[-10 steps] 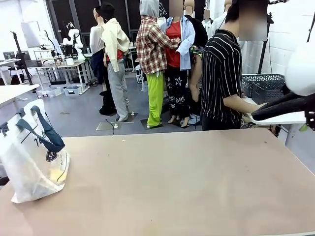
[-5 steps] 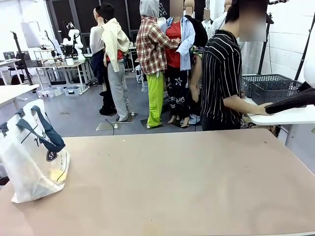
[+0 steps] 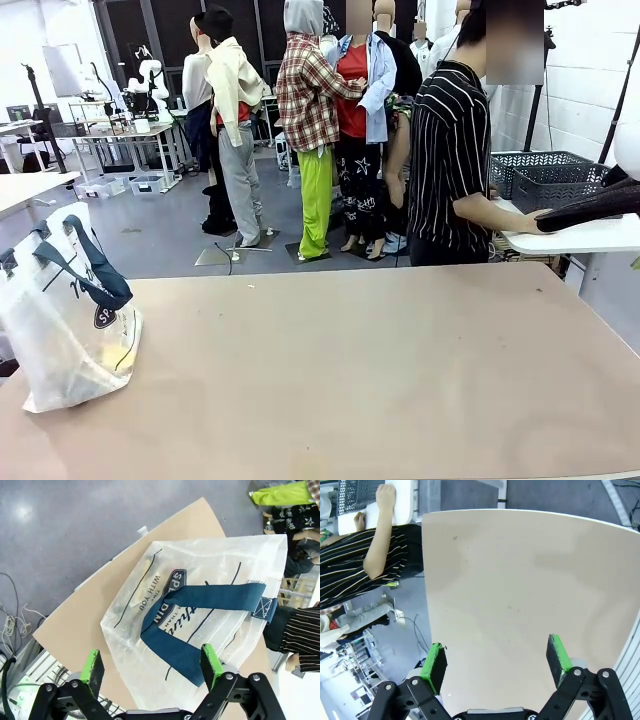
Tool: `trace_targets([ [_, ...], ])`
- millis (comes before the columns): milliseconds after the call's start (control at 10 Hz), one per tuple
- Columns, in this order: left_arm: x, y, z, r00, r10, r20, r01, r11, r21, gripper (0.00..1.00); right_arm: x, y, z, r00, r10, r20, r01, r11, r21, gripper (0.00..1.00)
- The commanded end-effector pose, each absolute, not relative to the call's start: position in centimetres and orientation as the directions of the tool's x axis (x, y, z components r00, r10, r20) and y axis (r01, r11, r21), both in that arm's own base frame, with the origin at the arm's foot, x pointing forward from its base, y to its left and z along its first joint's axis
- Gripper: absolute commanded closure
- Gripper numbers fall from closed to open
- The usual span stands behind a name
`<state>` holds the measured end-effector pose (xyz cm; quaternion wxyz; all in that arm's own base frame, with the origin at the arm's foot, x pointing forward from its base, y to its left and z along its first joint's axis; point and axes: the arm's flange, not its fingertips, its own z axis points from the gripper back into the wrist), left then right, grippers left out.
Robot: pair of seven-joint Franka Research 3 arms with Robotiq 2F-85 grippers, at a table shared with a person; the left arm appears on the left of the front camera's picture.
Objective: Transfer purchased items from the store into the shopping bag.
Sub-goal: Move the Reusable shopping bag to the right side of the table.
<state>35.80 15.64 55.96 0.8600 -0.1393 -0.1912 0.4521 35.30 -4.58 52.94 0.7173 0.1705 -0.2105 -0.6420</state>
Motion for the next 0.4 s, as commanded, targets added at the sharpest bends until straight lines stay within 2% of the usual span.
trace_targets([
  [0, 35.83, 16.08, 56.00, 0.527, 0.826, 0.202, -0.726, 0.560, -0.399, 0.00, 35.29, -4.40, 52.82, 0.092, -0.992, 0.088, 0.850, 0.124, 0.511, 0.00],
  [300, 35.83, 16.08, 56.00, 0.527, 0.826, 0.202, -0.726, 0.560, -0.399, 0.00, 35.29, -4.40, 52.82, 0.092, -0.992, 0.088, 0.850, 0.124, 0.511, 0.00],
])
